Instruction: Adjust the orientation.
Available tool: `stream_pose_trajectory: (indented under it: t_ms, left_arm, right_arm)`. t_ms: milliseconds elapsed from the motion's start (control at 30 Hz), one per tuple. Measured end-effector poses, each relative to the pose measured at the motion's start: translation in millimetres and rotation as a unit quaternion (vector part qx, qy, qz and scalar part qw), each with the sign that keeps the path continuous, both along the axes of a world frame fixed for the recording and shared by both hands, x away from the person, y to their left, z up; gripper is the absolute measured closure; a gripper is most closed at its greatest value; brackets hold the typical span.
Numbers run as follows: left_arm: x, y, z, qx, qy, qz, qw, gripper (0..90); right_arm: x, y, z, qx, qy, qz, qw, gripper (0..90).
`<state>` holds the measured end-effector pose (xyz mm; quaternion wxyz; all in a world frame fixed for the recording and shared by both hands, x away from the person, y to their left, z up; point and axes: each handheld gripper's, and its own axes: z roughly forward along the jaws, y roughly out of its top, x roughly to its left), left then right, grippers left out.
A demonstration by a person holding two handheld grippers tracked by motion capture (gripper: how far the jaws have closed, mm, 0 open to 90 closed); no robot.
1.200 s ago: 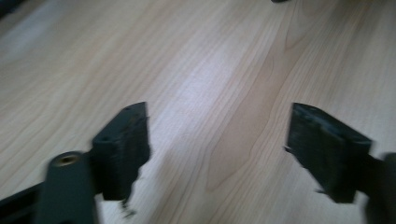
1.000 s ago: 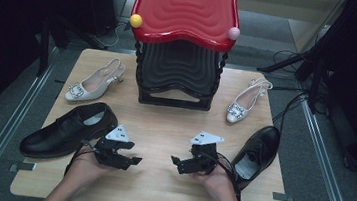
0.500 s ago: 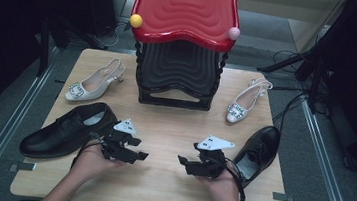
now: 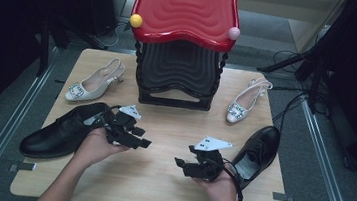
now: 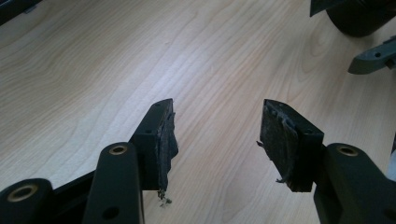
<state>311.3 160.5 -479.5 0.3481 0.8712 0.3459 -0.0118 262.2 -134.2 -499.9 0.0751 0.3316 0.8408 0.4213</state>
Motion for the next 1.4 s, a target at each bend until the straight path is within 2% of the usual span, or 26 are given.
stream_pose_trajectory:
  t_ms: [33,100,200,233,467,533,733,833,900,967,1067,1200,1267,1400]
  left_arm:
    - [0.7,1.6,0.1,0.0,0.004,0.0,1.0,45.6]
    - [-1.3,7.0,-1.0,0.001,-0.005,0.007,1.0,45.9]
    - [-1.7,11.3,-1.8,0.003,-0.001,0.011,0.9999,48.1]
    - [-3.0,16.7,0.9,-0.003,-0.001,0.011,0.9999,49.2]
    - [-7.0,26.1,10.3,-0.017,-0.002,0.021,0.9996,46.0]
    - [-8.9,31.1,13.5,-0.01,-0.007,0.019,0.9997,53.2]
    - [-17.7,48.1,25.6,0.002,-0.021,0.038,0.9991,54.0]
    - [-20.2,57.9,30.3,-0.003,-0.024,0.056,0.9982,53.6]
    - [-20.3,65.0,32.7,0.006,-0.016,0.067,0.9976,54.4]
    - [-21.3,72.2,35.2,0.016,-0.02,0.082,0.9963,54.9]
    - [-22.1,82.0,38.7,0.011,-0.024,0.094,0.9952,54.8]
    - [-21.9,88.7,41.5,0.014,-0.028,0.103,0.9942,54.7]
    - [-21.3,96.3,43.8,0.023,-0.03,0.118,0.9923,54.7]
    - [-19.8,105.1,44.9,0.026,-0.029,0.133,0.9904,52.7]
  right_arm:
    - [1.0,-0.8,-0.4,0.001,0.002,0.0,1.0,34.2]
    - [2.9,-2.4,-1.1,0.003,0.004,0.0,1.0,35.2]
    - [7.2,-3.9,-1.6,0.02,0.009,-0.004,0.9998,36.1]
    - [8.4,-4.0,-1.6,0.025,0.01,-0.004,0.9996,36.3]
    - [8.8,-3.0,-4.2,0.009,0.007,-0.002,0.9999,36.3]
    - [11.0,-1.8,-4.8,0.012,0.01,-0.001,0.9999,36.5]
    - [13.9,3.5,-7.1,0.006,0.016,0.012,0.9998,37.6]
    - [15.3,6.8,-8.4,0.004,0.016,0.018,0.9997,37.6]
    - [16.6,8.2,-9.4,0.005,0.018,0.017,0.9997,37.5]
    - [18.9,9.9,-10.5,0.006,0.021,0.019,0.9996,37.5]
    - [20.6,11.3,-11.4,0.006,0.026,0.019,0.9995,37.5]
    - [19.9,12.2,-12.1,0.0,0.028,0.022,0.9994,37.5]
    - [19.3,12.0,-12.5,-0.003,0.027,0.024,0.9993,37.4]
    - [19.0,11.0,-13.0,-0.005,0.03,0.022,0.9993,37.3]
